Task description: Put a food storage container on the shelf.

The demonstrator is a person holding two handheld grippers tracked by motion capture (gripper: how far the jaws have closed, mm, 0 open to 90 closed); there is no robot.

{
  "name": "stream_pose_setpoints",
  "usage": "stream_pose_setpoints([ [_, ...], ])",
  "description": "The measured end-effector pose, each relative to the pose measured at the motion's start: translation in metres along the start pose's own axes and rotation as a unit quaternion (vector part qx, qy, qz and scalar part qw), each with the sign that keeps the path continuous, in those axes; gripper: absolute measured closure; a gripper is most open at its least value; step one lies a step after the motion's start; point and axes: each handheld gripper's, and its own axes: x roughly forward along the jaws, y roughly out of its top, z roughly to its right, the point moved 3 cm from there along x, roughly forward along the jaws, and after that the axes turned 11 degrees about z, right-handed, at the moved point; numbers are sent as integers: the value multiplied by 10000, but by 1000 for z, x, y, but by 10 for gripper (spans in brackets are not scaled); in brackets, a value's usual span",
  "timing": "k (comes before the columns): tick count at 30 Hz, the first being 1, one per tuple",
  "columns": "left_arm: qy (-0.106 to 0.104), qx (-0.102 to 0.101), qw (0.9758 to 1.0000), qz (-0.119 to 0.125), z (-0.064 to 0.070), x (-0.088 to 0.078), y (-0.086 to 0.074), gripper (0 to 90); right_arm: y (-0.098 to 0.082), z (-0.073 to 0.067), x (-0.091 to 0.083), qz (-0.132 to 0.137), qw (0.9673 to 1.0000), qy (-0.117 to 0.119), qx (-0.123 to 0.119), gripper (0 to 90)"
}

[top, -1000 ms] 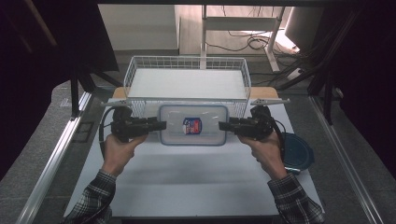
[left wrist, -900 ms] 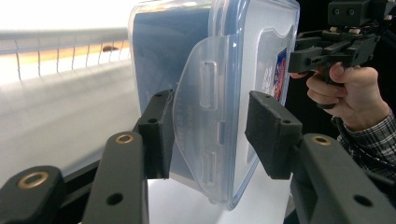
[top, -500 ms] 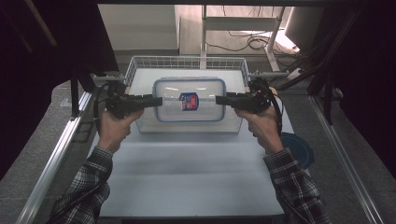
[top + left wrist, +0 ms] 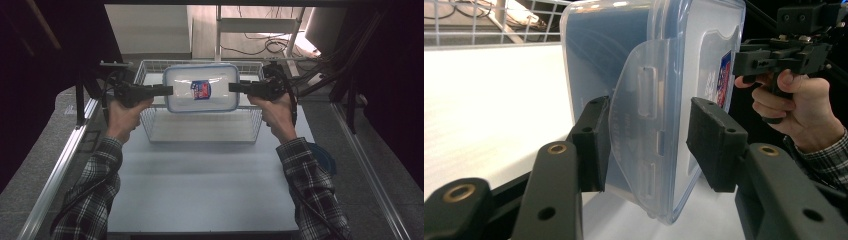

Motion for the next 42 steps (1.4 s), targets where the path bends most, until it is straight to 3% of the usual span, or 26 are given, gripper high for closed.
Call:
stream_pose_setpoints([
  [7,87,-125,9999,-24,-12,10,5,518,3,13,10,14,9999,-71,147,517],
  [13,107,-257,9995,168,-19,13,7,509,1,17,15,46,9994,-156,298,512],
  [16,139,-164,9998,60,-18,18,7,439,2,16,16,62,9994,-236,238,503],
  [19,284,62,9996,-41,-14,22,6,363,1,15,18,57,9995,-301,102,490],
  [21,285,113,9995,-64,-13,22,7,352,0,15,18,94,9994,-346,29,479],
  [25,508,271,9980,-278,-12,25,4,331,-4,16,21,-76,9984,-525,-210,479],
  [27,522,194,9980,-315,-15,27,2,268,-8,18,24,-105,9978,-620,-209,474],
  [31,399,-18,9989,-241,-22,27,3,266,-8,22,23,-18,9982,-590,-112,515],
  [34,645,97,9976,-224,-23,28,6,242,-8,21,23,0,9981,-603,-136,521],
  [37,975,358,9945,-114,-20,27,9,233,-7,19,23,60,9976,-671,-148,525],
  [40,1202,515,9914,-39,-17,23,11,298,-6,18,24,139,9970,-737,-202,525],
  [42,1140,503,9922,-23,-17,21,11,380,-5,17,24,153,9964,-800,-237,525],
])
